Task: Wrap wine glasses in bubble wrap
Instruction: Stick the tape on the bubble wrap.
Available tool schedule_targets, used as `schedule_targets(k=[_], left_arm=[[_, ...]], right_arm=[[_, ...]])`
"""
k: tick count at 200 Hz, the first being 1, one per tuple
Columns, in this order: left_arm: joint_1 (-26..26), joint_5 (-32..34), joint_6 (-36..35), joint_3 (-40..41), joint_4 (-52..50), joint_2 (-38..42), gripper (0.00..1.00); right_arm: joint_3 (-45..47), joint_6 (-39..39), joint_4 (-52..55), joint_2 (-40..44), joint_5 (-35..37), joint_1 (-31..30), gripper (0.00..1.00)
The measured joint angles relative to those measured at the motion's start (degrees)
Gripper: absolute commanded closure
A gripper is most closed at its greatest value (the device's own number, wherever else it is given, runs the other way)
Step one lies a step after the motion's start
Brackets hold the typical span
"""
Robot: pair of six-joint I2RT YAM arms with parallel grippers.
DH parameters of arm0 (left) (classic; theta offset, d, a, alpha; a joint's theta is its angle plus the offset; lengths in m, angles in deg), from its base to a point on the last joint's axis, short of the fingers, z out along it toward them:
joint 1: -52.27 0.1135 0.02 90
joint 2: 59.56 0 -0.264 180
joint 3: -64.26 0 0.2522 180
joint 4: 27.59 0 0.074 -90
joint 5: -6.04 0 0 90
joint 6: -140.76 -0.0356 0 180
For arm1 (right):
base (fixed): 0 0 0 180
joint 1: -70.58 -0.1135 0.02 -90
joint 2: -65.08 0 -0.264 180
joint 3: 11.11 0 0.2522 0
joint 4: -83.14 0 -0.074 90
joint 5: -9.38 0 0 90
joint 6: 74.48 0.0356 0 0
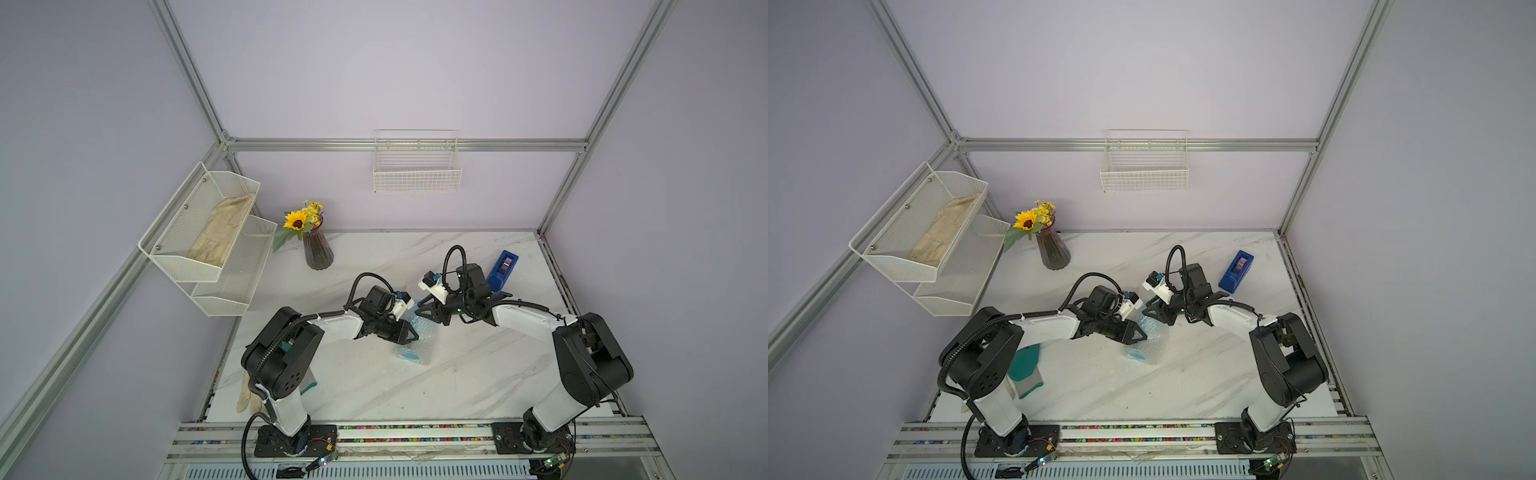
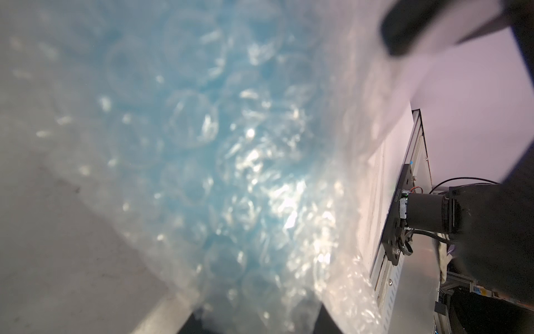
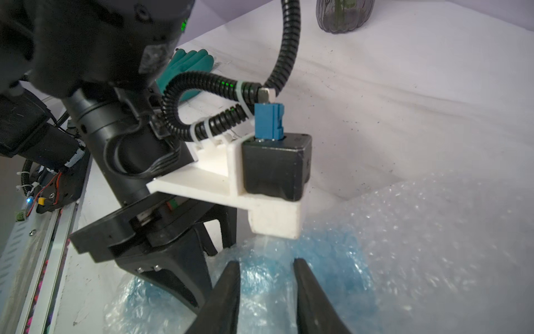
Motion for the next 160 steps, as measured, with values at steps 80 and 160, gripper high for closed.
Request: schedule_targets(k=[80,160], left_arm=[[0.0,-0.3,0.0,0.0,-0.3,0.0,0.67],[0.0,-0.5,0.0,0.0,-0.4,0.0,0.67]], right_arm=[[0.9,-1.2,-1.1,0.0,0.0,0.0,0.66],[0.7,-1.3,-1.1,-1.6,2.1,0.0,0.68]])
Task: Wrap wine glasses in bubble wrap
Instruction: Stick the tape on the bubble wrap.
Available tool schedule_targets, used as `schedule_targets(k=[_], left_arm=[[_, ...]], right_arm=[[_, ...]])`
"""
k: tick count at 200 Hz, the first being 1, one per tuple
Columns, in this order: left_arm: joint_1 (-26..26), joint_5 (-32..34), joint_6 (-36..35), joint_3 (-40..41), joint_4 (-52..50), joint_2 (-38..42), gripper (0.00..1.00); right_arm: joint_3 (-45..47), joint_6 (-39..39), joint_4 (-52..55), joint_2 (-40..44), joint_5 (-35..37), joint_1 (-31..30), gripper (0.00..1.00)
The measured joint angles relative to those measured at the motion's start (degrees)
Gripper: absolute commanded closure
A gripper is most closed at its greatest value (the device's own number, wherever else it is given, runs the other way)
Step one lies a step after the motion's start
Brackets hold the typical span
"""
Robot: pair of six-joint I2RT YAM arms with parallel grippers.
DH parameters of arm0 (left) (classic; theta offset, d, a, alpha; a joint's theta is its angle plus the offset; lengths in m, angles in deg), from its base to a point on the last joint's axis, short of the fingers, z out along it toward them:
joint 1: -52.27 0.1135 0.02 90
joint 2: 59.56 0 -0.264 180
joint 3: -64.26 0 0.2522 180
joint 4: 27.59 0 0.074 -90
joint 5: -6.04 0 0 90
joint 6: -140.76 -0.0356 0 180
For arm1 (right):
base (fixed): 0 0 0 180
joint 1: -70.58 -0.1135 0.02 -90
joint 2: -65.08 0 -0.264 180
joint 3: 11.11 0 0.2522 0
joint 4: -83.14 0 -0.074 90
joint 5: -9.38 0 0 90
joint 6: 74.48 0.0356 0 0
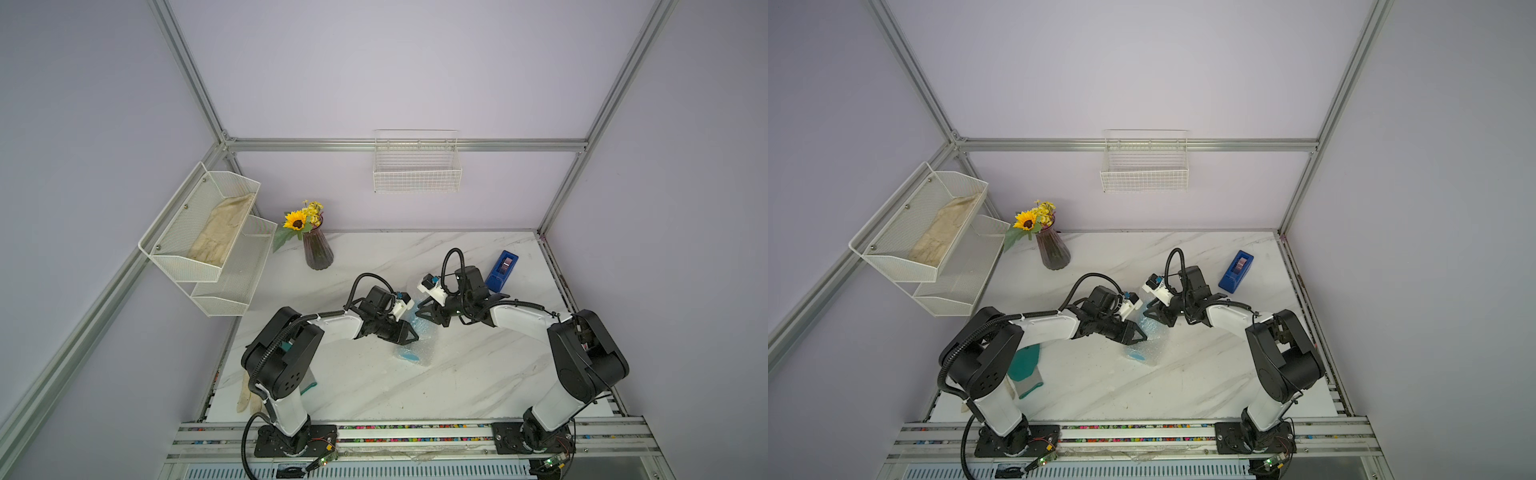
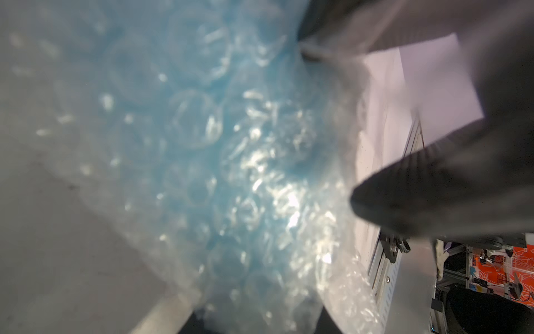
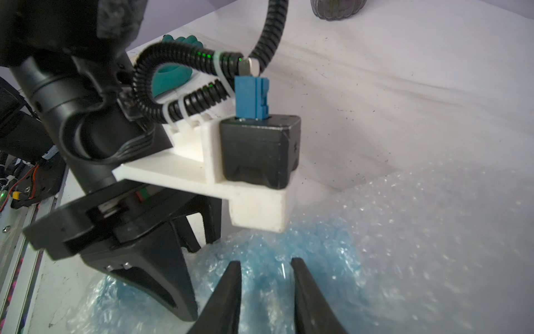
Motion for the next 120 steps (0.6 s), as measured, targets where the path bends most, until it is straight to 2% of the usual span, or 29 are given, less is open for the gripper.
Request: schedule_targets(k=[120], left_arm=[[0.0,0.0,0.4,0.0,0.5,0.0,0.67]], right_arm=[[-5.6,-1.3,4.1,-4.6,1.5,0.0,0.77]])
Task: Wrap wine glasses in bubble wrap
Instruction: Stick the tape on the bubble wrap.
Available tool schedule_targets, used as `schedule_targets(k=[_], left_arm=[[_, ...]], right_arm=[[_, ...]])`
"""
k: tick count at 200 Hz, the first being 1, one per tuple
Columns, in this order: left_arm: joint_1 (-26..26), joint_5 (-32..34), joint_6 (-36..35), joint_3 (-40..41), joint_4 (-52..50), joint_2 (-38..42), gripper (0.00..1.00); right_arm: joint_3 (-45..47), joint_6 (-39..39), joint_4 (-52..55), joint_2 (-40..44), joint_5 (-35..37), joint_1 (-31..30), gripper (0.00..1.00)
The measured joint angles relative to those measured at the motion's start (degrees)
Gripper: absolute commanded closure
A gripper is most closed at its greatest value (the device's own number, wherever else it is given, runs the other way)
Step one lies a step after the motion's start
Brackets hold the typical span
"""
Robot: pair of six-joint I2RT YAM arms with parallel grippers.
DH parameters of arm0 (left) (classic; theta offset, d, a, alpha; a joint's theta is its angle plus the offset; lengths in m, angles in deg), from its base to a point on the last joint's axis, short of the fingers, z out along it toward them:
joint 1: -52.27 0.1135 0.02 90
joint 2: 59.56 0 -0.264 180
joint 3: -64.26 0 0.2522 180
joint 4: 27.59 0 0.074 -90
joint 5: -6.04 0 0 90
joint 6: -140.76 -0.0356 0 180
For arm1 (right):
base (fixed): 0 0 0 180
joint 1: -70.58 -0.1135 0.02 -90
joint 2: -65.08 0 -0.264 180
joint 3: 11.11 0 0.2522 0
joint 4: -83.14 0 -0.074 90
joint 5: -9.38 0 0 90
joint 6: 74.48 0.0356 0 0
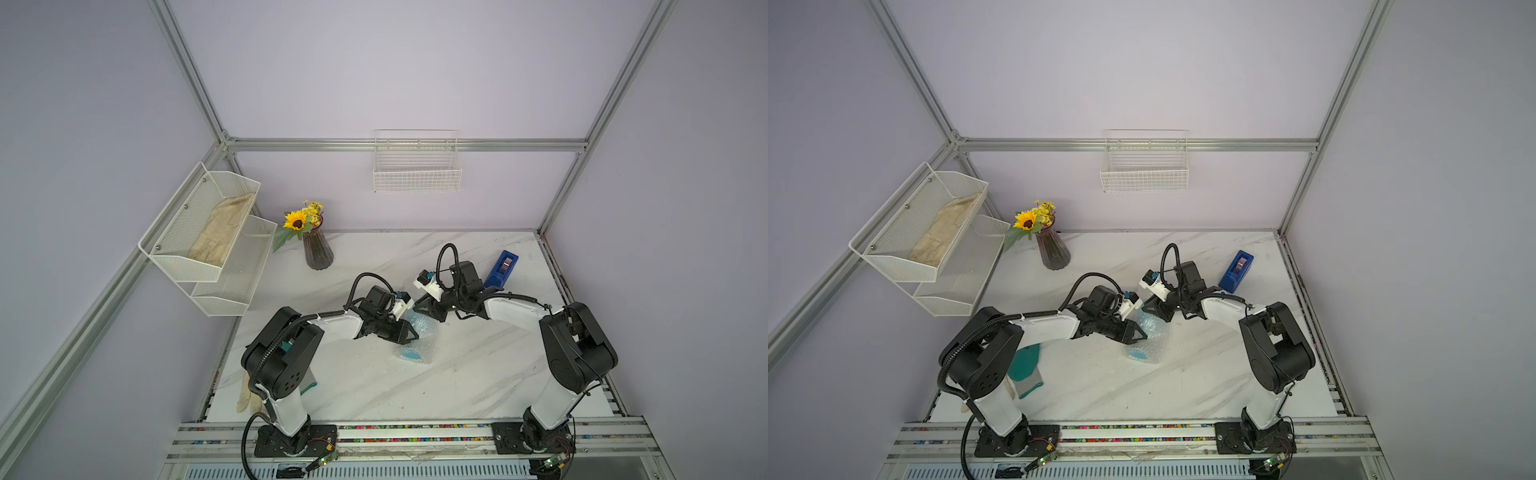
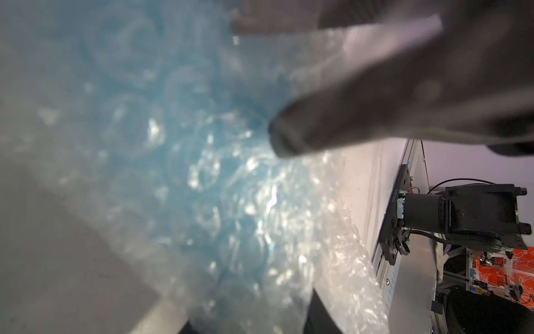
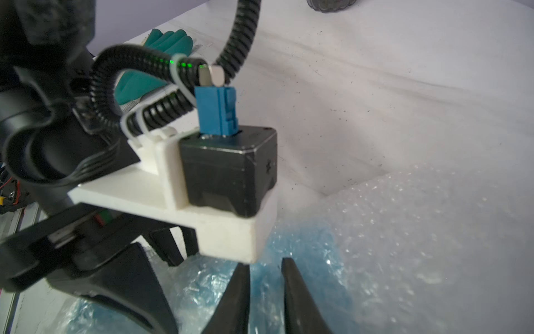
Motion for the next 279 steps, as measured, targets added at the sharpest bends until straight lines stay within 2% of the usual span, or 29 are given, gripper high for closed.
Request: schedule_targets(k=[22,57,81,146,174,201,253,279], left_arm=[[0.0,0.0,0.0,0.0,0.0,0.0,0.67],[0.0,0.0,0.0,0.0,0.0,0.0,0.67],[0.0,-0.2,0.0,0.0,0.0,0.0,0.67],[0.0,-0.2,0.0,0.0,-0.1,0.0,0.68],[0.0,-0.2,0.0,0.0,-0.1,0.0,0.68],[0.0,-0.2,0.0,0.0,-0.2,0.0,0.68],[0.0,-0.2,0.0,0.0,-0.2,0.0,0.68],[0.0,-0.2,0.0,0.0,-0.2,0.0,0.68]], right_arm=[[-0.1,-0.3,0.3,0.0,0.0,0.0,0.84],[0.3,-0.4,0.2,0.6,-0.3,0.0,0.84],[1.7,0.0,-0.3,2.0,-0.3,0.0,0.74],[3.6,1.8,-2.1,4.1,-0.6,0.0,0.63],[4.4,3.1,-3.5,6.7,-0.4,0.0,0.52],[4.6,3.9,-4.9,8.8,0.4,0.0,0.46],[5.5,6.5,-5.7,12.1,2.3,1.1,0.46],[6.2,10.2,-5.8,17.5,2.3,1.9,0.52]])
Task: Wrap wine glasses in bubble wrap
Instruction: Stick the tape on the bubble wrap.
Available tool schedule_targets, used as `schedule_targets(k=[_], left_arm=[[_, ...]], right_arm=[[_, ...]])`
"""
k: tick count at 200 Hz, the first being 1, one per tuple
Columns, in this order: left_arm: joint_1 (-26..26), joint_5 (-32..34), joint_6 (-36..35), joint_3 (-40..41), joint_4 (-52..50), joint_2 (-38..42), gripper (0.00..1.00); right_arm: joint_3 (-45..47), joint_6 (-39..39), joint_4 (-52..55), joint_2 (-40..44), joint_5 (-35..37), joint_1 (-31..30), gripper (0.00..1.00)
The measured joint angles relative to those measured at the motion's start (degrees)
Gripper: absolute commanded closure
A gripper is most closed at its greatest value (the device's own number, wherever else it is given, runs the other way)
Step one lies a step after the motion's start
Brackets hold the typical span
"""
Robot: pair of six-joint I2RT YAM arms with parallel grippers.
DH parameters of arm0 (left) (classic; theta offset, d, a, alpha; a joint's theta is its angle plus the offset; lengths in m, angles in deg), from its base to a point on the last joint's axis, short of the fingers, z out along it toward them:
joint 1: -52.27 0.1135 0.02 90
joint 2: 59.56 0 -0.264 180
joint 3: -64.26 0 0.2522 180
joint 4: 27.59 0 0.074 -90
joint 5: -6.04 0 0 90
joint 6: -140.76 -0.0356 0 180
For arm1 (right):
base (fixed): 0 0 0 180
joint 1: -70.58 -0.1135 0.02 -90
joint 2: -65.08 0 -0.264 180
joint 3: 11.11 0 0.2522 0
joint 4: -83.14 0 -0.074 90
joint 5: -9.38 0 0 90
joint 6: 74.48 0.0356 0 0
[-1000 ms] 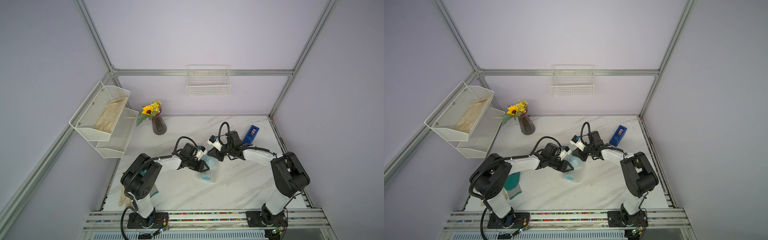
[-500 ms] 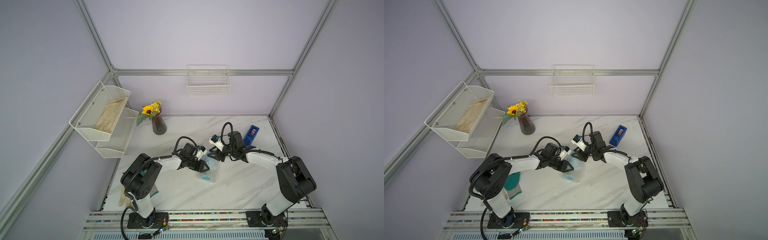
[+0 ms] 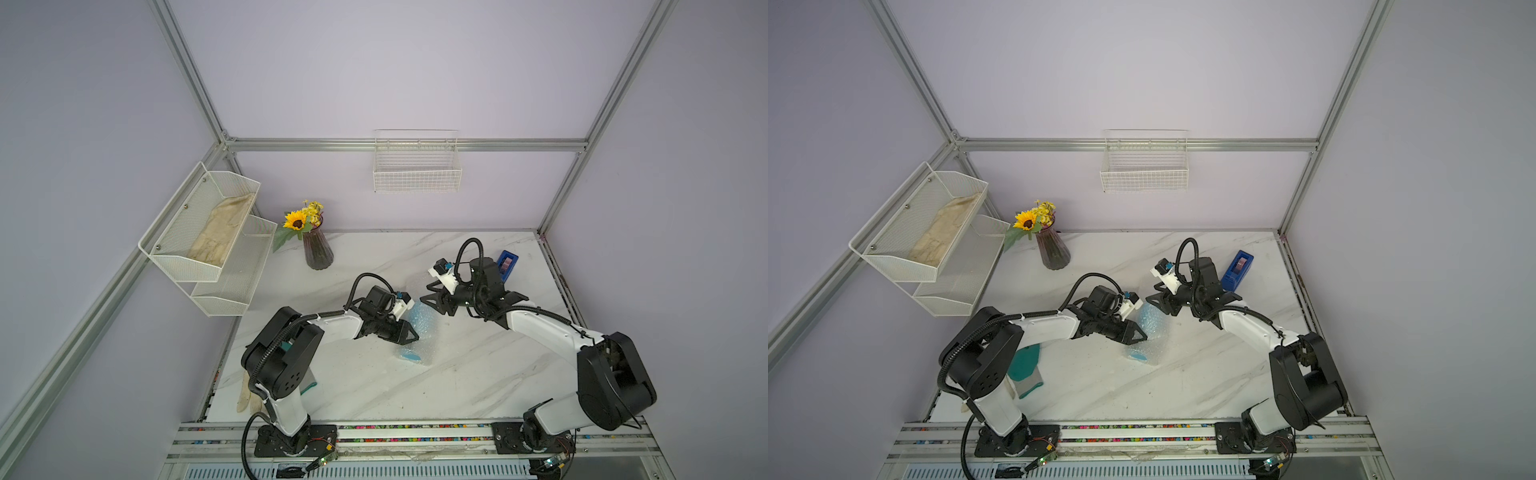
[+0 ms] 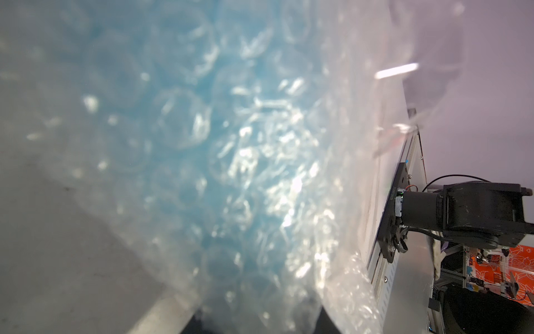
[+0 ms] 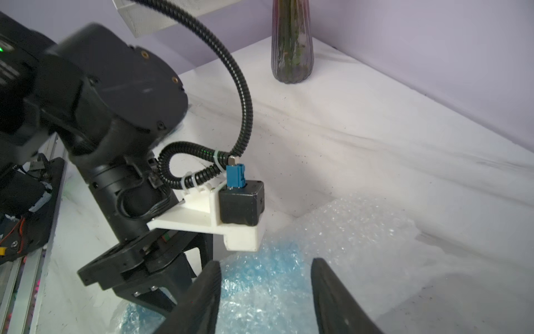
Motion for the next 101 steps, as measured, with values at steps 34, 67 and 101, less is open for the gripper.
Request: schedule_targets(k=[34,67,101], left_arm=[[0.0,0.0,0.0,0.0,0.0,0.0,0.68],[0.0,-0.1,0.0,0.0,0.0,-0.1,0.69],[0.0,-0.4,0.0,0.0,0.1,-0.3,0.69]], right_arm=[[2.6,11.0,-3.2,8.5,-0.2,0.3,0.64],[9.6,25.9,-8.7,13.1,-0.4,0.2,0.68],[15.5,35.9,-10.7,11.0,0.2,-1.5,0.69]])
